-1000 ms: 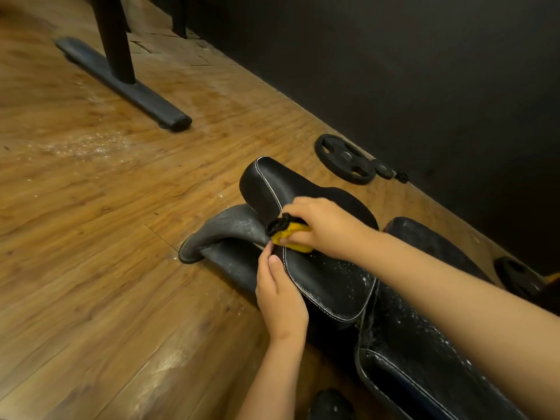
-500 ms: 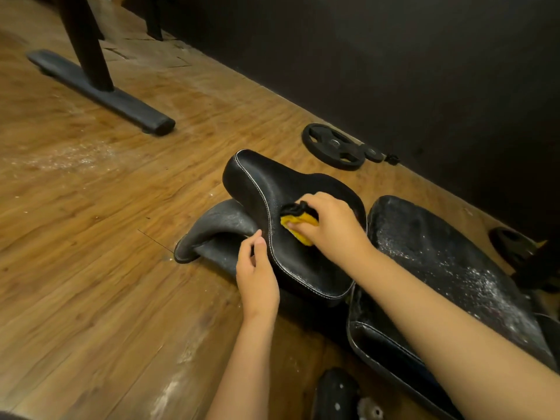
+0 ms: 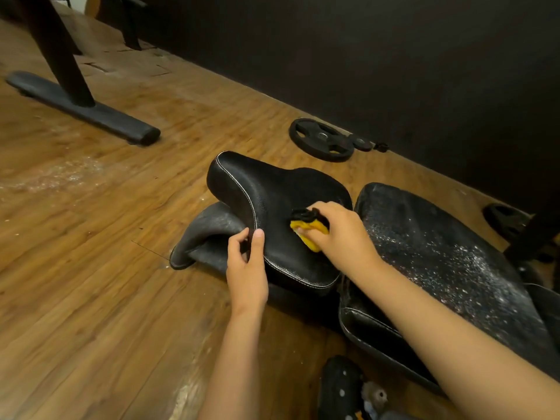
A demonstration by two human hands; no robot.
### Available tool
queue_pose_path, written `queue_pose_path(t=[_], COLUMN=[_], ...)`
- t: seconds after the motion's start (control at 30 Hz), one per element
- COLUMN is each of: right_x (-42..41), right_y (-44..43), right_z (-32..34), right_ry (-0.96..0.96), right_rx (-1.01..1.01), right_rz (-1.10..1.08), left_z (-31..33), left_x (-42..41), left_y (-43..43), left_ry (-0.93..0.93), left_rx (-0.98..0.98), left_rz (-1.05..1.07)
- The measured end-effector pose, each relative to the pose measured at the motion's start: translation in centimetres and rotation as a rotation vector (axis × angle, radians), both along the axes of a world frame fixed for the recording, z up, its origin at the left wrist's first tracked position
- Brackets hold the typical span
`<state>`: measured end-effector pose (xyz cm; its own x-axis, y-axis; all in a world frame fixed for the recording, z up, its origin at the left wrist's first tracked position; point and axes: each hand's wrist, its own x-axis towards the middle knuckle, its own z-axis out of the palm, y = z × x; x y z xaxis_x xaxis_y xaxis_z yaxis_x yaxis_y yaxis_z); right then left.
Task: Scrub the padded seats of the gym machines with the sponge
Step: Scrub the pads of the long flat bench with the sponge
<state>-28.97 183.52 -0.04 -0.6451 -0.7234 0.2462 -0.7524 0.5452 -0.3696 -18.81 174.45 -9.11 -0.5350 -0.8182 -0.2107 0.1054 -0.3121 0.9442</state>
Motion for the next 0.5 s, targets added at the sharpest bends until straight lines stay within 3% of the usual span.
queue_pose_path(t=[0.17,0.3,0.43,0.5], right_x=[2.7,-2.1,-5.5,-6.8], right_y=[4.0,4.2,3.2,2.4], right_z=[0.2,0.8,1.8,2.1], right_ry=[-0.124,-0.059,-0.04,-0.061], right_rx=[0.087,0.103,-0.108,-0.11], right_rz=[0.241,0.097,-0.074,-0.151], left_z=[0.9,1.3,1.1,1.0], left_x=[-0.4,-0.8,-1.3,-1.5], left_y=[0.8,1.5,1.7,1.7], left_ry=[-0.056,-0.084,-0.064,-0.052], left_rx=[-0.014,0.011,0.034,0.038], left_rz=[0.026,0.07,0.111,0.129])
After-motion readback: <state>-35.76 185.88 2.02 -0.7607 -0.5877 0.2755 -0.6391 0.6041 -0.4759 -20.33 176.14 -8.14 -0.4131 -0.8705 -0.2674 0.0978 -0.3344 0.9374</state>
